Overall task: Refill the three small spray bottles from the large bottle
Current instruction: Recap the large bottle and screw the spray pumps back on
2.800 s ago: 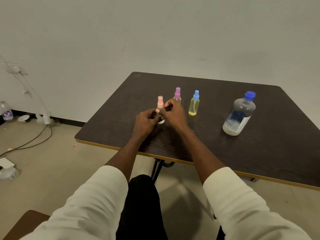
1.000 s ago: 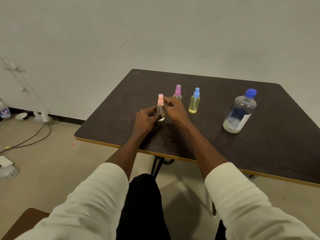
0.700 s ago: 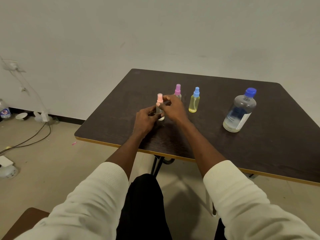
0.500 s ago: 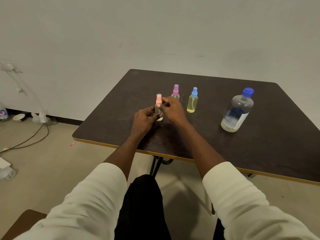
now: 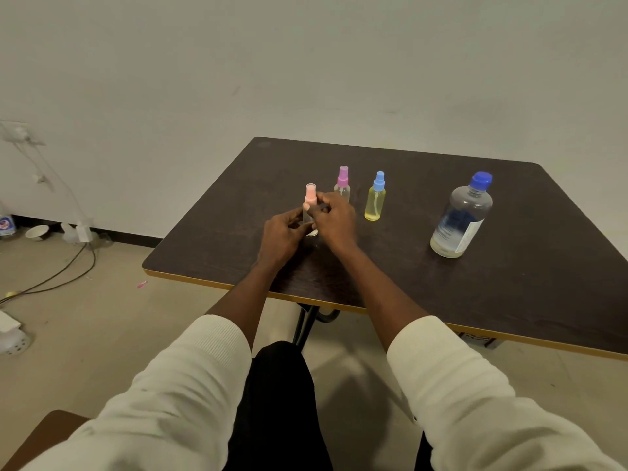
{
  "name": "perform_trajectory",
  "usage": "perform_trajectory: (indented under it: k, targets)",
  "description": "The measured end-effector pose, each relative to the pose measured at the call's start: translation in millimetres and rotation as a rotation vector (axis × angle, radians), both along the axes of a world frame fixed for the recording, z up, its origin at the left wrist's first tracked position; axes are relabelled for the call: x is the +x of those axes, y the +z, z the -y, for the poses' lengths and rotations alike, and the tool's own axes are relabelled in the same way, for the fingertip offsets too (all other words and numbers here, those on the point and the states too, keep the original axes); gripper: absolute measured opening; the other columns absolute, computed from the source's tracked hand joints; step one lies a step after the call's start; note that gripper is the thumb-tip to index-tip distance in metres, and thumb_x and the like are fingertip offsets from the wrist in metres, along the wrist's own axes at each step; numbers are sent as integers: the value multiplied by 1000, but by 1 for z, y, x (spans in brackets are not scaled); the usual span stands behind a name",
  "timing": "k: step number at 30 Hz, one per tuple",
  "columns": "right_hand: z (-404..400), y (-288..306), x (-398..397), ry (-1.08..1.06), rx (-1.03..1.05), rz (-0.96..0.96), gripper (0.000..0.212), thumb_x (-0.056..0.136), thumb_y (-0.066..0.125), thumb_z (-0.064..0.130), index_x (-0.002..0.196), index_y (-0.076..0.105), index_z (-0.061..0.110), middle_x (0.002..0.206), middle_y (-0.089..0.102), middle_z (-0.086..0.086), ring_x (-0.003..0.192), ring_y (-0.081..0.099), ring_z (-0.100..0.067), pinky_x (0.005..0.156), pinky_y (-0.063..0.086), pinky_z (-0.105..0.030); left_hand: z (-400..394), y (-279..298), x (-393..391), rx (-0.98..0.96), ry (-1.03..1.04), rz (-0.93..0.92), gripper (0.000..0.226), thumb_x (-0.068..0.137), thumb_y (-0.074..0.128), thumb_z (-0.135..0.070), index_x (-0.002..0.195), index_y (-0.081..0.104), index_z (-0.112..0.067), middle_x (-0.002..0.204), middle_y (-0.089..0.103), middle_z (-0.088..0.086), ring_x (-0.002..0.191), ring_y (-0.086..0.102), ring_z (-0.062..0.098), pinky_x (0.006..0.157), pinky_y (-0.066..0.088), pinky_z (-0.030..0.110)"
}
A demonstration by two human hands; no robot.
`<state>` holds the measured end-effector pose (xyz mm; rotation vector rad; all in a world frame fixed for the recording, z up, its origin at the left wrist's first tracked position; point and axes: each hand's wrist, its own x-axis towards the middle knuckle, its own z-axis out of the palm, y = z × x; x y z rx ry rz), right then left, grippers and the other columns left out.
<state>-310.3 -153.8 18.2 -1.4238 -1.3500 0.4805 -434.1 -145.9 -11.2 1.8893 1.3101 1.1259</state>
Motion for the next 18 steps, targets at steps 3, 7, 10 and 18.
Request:
perform_trajectory:
  k: [3,7,10,18]
  targets:
    - [6,3,4,59,-60,-30,36,90,68,22,123,63,8,112,67,-3,98,59,-10,72,41,-11,3,1,0,-10,6,14,40,94,67,-28,130,64,-11,119,71,6,104,66,11,94,54,29]
    - [15,-3,15,58,-88,-41,49,86,71,26,132,58,13,120,65,-3,107,60,-12,88,49,-24,5,2,-2,-46,33,76,58,88,73,-32,138,56,-6,129,66,10,118,63,18,99,51,29]
    - [27,-8,28,2,-75,-55,44,85,72,24,126,62,13,114,64,-2,101,60,-11,87,49,-22,8,2,1,-63,111,113,69,83,79,-37,138,52,-5,127,64,6,114,63,19,89,49,21]
    - [61,-13,82,-233,50,66,1,86,65,7,86,66,8,83,63,-4,74,55,-9,63,39,-14,54,4,60,282,195,224,15,99,54,-25,90,50,-14,86,52,5,74,48,16,64,43,29]
